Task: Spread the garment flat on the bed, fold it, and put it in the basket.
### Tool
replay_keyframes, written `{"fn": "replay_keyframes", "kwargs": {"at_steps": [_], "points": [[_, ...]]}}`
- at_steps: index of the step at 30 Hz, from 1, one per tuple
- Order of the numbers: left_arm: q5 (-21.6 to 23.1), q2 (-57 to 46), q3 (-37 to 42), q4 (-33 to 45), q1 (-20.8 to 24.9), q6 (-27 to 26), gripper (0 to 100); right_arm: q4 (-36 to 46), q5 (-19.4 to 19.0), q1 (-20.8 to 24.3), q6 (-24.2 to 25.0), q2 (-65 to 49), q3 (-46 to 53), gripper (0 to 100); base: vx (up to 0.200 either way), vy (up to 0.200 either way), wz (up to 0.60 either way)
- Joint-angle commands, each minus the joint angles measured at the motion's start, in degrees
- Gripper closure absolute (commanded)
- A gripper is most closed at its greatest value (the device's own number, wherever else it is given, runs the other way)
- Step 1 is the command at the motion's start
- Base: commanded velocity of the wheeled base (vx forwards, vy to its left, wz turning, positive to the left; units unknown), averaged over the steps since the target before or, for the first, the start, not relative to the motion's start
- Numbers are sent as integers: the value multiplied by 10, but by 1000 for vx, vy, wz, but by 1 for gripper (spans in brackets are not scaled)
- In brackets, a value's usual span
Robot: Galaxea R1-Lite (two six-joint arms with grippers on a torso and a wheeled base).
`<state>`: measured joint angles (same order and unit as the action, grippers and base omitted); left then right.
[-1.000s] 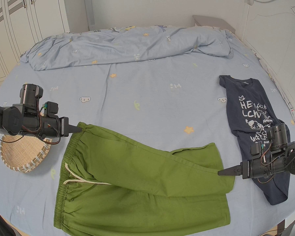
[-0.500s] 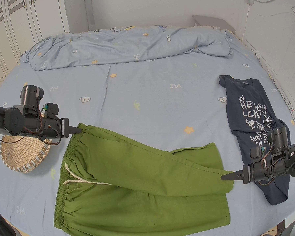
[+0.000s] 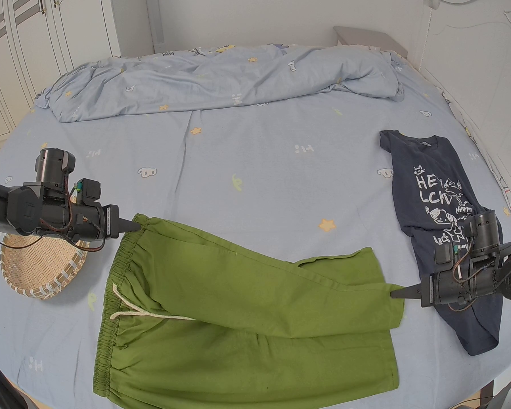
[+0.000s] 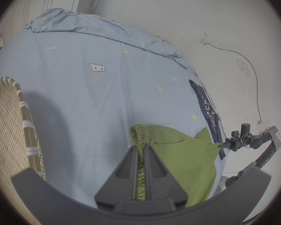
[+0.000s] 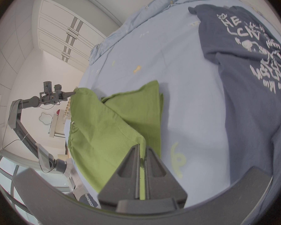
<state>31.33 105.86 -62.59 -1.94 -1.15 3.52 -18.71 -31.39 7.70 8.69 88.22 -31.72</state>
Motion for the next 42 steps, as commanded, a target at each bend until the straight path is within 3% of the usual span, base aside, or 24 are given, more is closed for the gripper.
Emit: {"fn": "replay_keyframes", "kwargs": {"at_steps": [1, 2, 3, 5, 7, 8, 17, 25, 30, 42], "points": [[0, -7, 0, -6, -11, 0, 100, 6, 32, 3, 10, 0, -80, 100, 0, 0, 0], [0, -7, 0, -6, -11, 0, 100, 6, 32, 3, 10, 0, -80, 100, 0, 0, 0], [0, -7, 0, -24, -24, 2, 100, 36, 86, 10, 11, 3, -164, 100, 0, 0, 0], [-1, -7, 0, -35, -33, 3, 100, 75, 121, 21, 10, 9, -229, 100, 0, 0, 0], [-1, -7, 0, -35, -33, 3, 100, 75, 121, 21, 10, 9, -229, 100, 0, 0, 0], [-1, -7, -1, -48, -51, 3, 100, 117, 180, 42, 4, 29, -321, 100, 0, 0, 0], [-1, -2, -4, -74, -76, 3, 100, 92, 259, 71, -33, 89, -413, 100, 0, 0, 0], [-2, 7, -8, -90, -83, 3, 100, 28, 297, 84, -46, 164, -462, 100, 0, 0, 0], [-4, 20, -13, -103, -86, 2, 100, 17, 297, 83, -51, 197, -495, 100, 0, 0, 0], [-56, 87, -64, -129, -84, 3, 100, -35, 297, 75, -52, 297, -578, 100, 0, 0, 0]]}}
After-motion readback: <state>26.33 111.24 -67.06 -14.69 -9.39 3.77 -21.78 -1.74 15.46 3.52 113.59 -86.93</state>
